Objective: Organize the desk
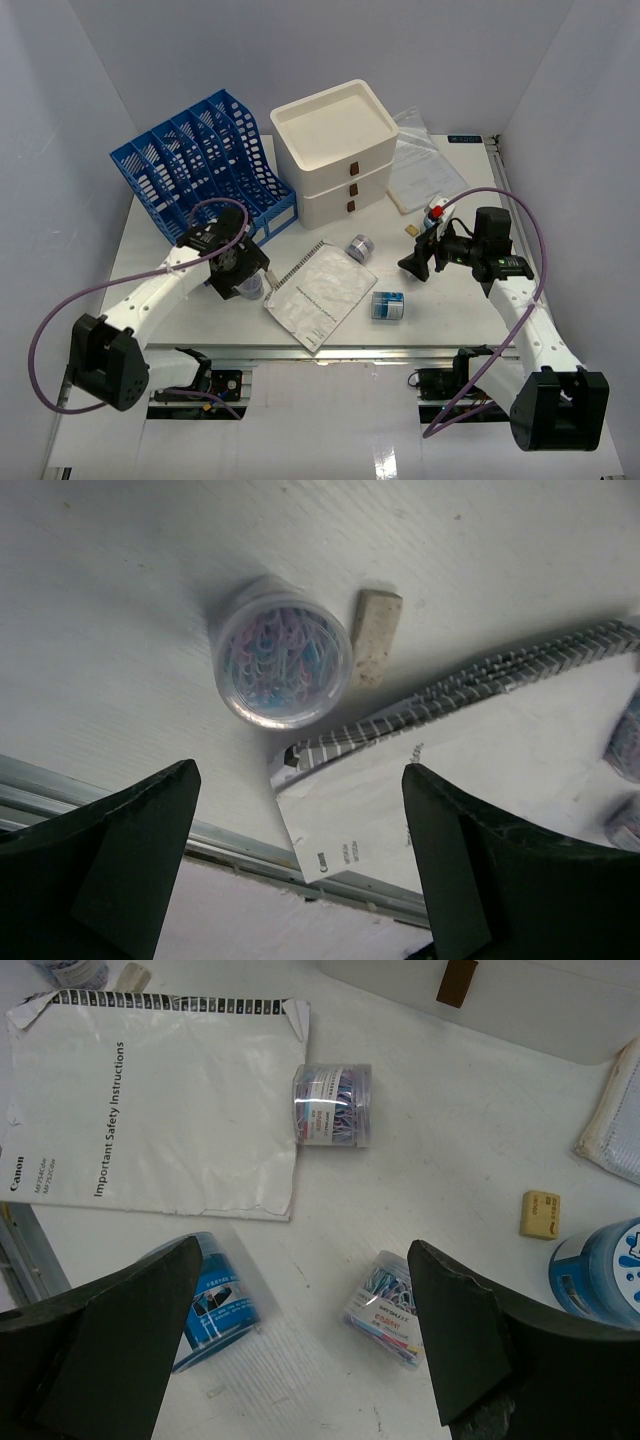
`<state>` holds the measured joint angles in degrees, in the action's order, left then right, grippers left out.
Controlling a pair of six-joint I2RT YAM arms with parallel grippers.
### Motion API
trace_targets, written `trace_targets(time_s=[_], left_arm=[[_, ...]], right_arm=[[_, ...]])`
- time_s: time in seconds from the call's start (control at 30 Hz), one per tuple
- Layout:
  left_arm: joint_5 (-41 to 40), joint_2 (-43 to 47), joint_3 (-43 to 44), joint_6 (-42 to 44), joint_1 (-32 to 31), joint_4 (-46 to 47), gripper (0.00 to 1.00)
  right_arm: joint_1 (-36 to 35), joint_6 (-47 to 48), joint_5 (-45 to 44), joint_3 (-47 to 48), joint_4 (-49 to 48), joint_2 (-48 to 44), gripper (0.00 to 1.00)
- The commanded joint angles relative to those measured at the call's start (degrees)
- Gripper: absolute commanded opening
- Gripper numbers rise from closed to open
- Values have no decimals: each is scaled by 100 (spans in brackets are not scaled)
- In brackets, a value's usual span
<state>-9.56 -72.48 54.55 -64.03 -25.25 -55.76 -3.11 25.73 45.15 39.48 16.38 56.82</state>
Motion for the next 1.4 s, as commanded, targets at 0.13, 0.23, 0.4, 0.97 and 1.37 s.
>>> trace_targets(time_s=[0.13,0.23,0.4,0.97,1.37], left_arm=[[-909,-446,188,102,-153,-116,96],[-898,-520,210,202,-233,-32,96],[-979,-539,297,411,-406,34,96],[-1065,-1386,-197,804,-415,962,74],[-661,-321,-435,1120,-413,977,19]], right_arm=[[4,67,47,-29,-166,-18,90],[4,83,47,-34,-161,-7,90],[4,106,54,-45,-170,4,90],[4,160,127,-86,-144,9,90],[-1871,-1162,-2314,1204,-793,1393,86]])
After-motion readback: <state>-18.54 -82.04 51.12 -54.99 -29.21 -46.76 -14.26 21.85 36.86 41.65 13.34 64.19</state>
